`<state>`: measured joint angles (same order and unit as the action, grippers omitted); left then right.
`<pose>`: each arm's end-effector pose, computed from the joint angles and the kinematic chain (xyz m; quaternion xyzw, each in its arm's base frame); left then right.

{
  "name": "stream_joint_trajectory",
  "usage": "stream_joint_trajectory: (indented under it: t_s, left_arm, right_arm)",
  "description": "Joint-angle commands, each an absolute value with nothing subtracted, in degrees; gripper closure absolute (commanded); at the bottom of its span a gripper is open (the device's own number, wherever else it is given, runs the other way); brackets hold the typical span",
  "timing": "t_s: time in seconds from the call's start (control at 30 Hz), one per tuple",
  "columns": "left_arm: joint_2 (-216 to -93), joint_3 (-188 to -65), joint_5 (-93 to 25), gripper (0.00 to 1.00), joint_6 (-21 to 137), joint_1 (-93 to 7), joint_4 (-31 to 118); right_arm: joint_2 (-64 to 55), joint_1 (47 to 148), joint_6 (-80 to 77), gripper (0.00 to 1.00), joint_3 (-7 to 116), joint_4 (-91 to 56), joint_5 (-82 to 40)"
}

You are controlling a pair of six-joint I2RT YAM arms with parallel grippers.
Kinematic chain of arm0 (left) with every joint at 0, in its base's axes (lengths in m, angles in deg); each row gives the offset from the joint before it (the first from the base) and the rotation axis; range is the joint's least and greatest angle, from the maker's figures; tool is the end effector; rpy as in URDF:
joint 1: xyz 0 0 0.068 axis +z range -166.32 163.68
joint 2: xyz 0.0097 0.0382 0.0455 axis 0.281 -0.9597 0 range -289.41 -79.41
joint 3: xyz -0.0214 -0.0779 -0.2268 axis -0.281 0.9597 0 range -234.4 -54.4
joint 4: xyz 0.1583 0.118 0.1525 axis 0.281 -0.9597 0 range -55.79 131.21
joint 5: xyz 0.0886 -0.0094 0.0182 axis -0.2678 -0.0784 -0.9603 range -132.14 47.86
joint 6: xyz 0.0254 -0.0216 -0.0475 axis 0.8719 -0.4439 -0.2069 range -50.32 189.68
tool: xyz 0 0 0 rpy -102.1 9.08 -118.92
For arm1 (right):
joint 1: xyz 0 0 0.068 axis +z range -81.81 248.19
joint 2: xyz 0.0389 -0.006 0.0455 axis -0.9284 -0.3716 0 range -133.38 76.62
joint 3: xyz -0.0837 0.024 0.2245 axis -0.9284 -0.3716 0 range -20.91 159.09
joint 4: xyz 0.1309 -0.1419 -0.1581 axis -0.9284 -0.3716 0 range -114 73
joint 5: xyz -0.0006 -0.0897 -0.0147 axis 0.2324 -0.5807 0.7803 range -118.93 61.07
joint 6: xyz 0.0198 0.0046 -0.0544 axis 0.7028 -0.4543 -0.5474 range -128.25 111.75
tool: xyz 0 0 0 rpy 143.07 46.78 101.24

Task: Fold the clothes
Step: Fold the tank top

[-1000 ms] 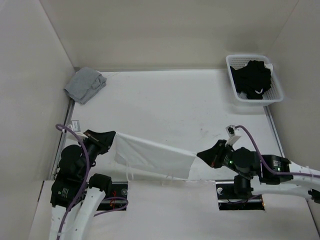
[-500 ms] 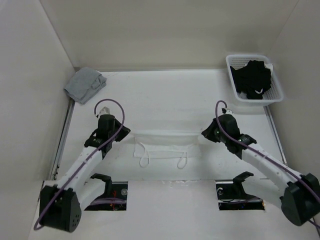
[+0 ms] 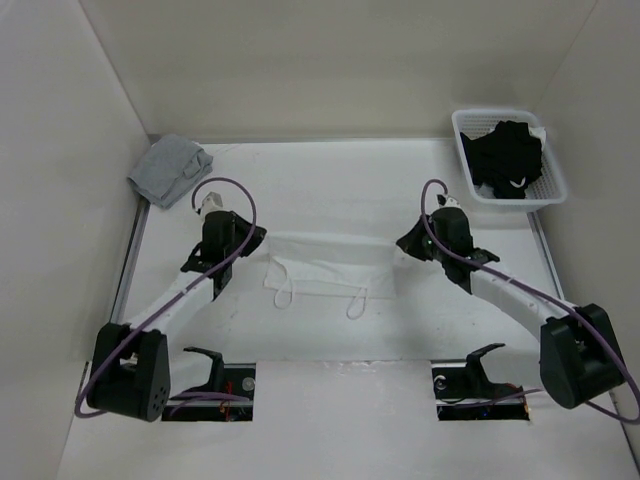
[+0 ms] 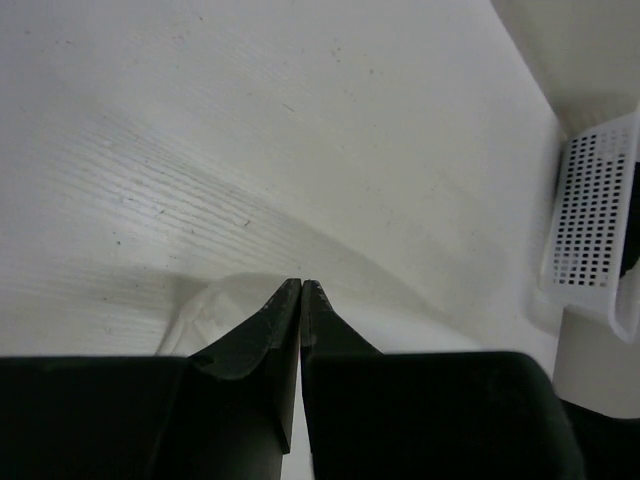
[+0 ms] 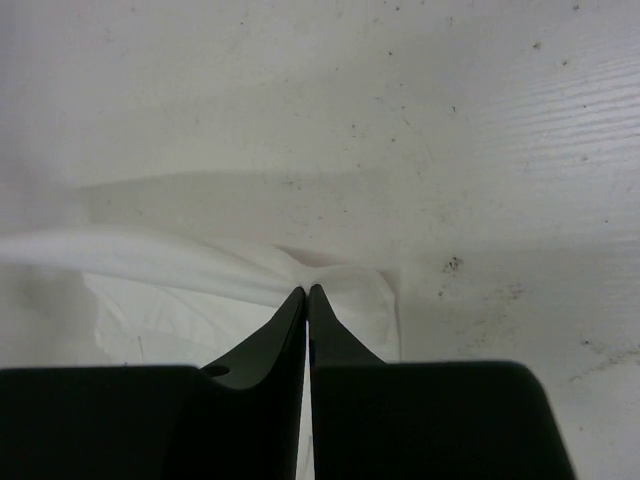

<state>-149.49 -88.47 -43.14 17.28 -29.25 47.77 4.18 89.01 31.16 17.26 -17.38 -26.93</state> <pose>0.2586 -0.0586 0.1855 -0.2958 0.8114 -0.2657 0.4284 0.2529 0.0977 0.1865 0.1350 0.8752 0.2464 0.3939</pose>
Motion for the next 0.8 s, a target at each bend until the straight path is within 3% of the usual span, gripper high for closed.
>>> stream_joint_trajectory:
  t_s: [0.0, 0.47, 0.77]
  left_arm:
    - [-142.01, -82.73, -42.76, 0.97, 16.51, -29.28, 51.58]
    - [-115.02, -65.93, -37.92, 0.97, 15.81, -27.53, 38.67]
    - [-112.45, -62.14, -37.83, 0.95, 15.46, -26.38, 34.09]
  right_arm:
    - [9.63, 88.97, 30.85, 0.94, 13.47, -13.48, -26.99]
    - [27.93, 100.03, 43.67, 0.94, -1.92, -22.44, -32.35]
    - [27.05, 106.72, 53.53, 0.95, -4.82, -27.98, -38.15]
